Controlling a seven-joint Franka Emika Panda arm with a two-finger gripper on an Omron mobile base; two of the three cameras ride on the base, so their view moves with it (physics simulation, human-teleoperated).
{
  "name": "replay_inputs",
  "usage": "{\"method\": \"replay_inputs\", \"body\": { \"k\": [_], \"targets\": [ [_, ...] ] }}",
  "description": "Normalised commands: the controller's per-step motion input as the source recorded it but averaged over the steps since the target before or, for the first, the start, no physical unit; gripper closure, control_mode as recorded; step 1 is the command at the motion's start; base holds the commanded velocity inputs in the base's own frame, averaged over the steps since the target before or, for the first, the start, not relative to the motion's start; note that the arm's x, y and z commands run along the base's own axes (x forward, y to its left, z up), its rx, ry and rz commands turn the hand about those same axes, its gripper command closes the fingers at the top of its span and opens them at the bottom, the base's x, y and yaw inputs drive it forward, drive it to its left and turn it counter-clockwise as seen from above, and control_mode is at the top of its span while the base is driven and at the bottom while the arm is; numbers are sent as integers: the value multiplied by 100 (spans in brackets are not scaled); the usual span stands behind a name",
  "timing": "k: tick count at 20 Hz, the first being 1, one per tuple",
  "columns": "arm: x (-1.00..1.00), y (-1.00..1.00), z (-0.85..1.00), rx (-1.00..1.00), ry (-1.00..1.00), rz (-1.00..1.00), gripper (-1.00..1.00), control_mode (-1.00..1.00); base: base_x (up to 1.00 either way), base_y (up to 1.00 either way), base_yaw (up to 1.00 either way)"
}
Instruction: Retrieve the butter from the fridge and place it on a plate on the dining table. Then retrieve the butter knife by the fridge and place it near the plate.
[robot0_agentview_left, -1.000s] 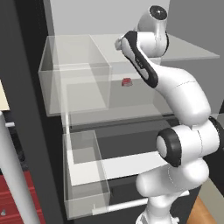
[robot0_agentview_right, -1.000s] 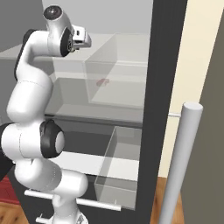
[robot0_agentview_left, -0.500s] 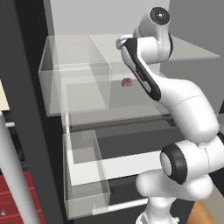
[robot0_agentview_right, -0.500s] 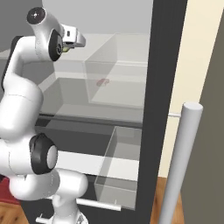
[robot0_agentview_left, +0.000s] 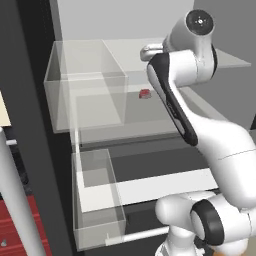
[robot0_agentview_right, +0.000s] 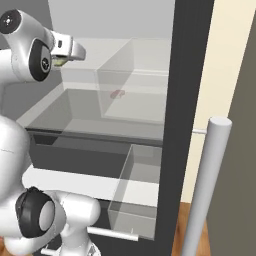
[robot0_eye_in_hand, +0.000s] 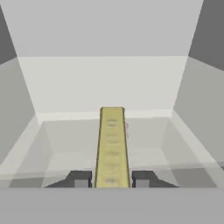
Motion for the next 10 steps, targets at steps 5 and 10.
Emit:
{"method": "replay_inputs", "body": {
  "k": [5,10],
  "targets": [
    [-93,-13,15,3,0,-3,100,-100,0,0,0],
    [-79,-22,0,2,0,0,100,-100,0,0,0]
  ]
}}
